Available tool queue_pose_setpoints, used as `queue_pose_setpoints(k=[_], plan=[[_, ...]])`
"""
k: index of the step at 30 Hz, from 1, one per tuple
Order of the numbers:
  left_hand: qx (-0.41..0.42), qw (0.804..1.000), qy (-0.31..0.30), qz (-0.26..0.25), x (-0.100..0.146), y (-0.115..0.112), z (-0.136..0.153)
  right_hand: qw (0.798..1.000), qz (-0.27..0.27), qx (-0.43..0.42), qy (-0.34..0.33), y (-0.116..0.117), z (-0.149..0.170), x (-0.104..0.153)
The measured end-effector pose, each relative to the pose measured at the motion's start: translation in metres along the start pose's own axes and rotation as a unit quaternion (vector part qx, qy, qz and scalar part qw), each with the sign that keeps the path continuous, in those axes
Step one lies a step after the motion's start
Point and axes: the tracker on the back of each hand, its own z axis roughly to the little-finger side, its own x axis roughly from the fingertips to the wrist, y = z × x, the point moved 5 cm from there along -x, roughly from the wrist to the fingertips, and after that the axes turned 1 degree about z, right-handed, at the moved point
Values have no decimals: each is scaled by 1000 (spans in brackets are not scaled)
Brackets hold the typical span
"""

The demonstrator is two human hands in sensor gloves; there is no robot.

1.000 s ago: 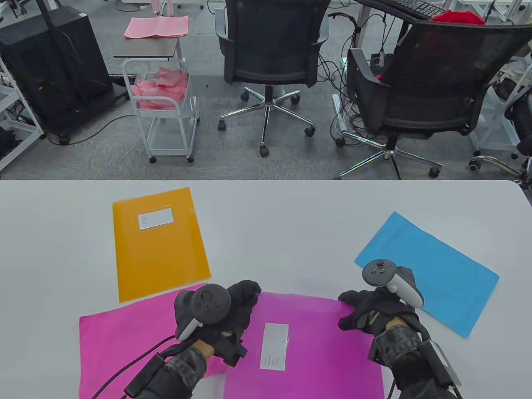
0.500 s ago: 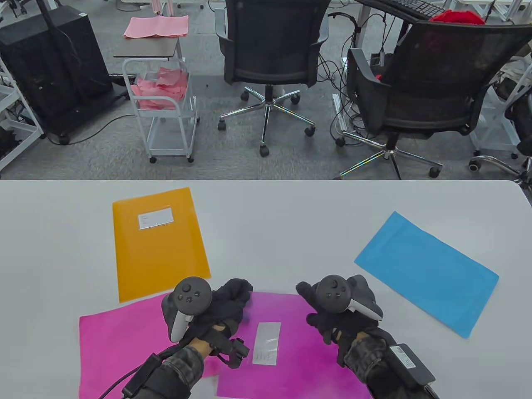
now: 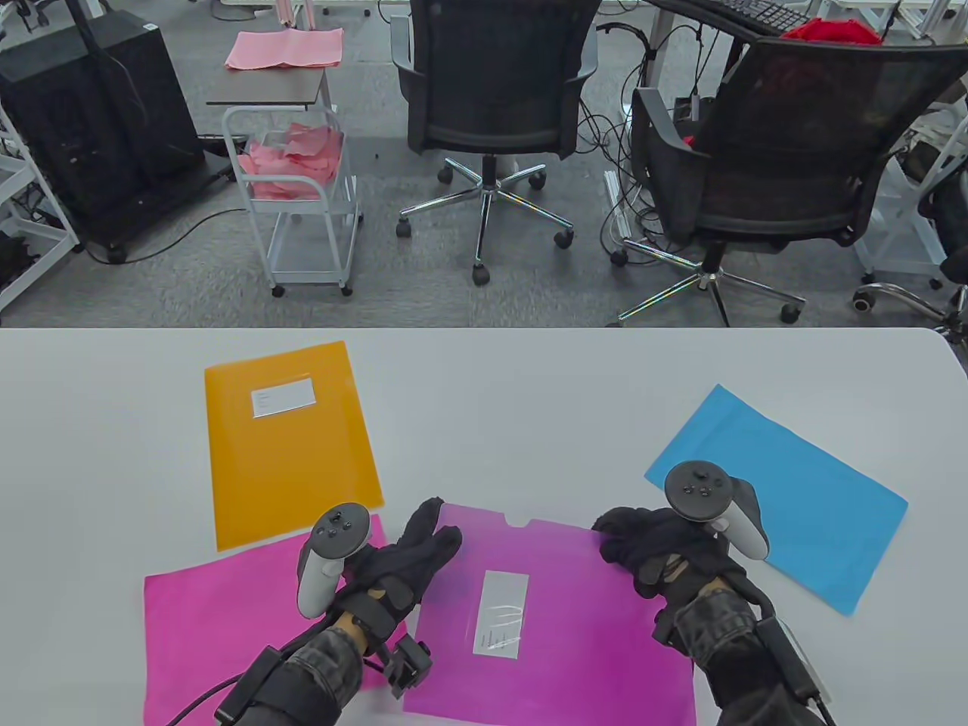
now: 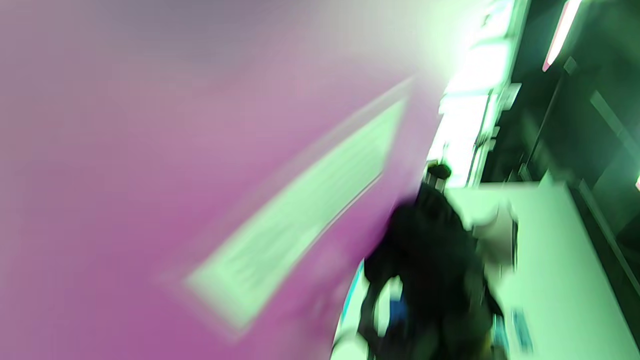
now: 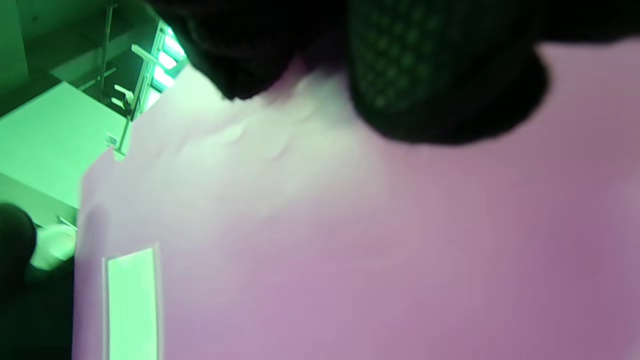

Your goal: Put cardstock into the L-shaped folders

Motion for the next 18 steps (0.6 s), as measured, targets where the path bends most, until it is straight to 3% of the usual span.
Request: queue_pose_setpoints(k=[2, 4, 7, 10, 12, 14, 17, 18], plan=[[13, 998, 14, 56, -1, -8, 4, 1000, -5, 6, 4, 0, 2, 1], [0, 999, 5, 53, 1, -5, -3, 1000, 4, 21, 17, 0, 6, -1], [-36, 999, -22, 10, 11, 15, -25, 999, 10, 22, 23, -1, 8, -1], [-103, 992, -23, -67, 36, 56, -43, 999, 18, 20, 30, -2, 10, -1], [-174, 977, 6, -119, 55, 85, -45, 999, 17, 22, 39, -1, 14, 0], [-279, 941, 61, -180, 80, 120, -40, 999, 14, 22, 46, 0, 17, 0], [-415, 863, 185, -223, 115, 166, -19, 998, 12, 22, 51, 0, 20, 0], [-449, 828, 247, -228, 129, 183, -6, 998, 12, 21, 51, 0, 20, 0]])
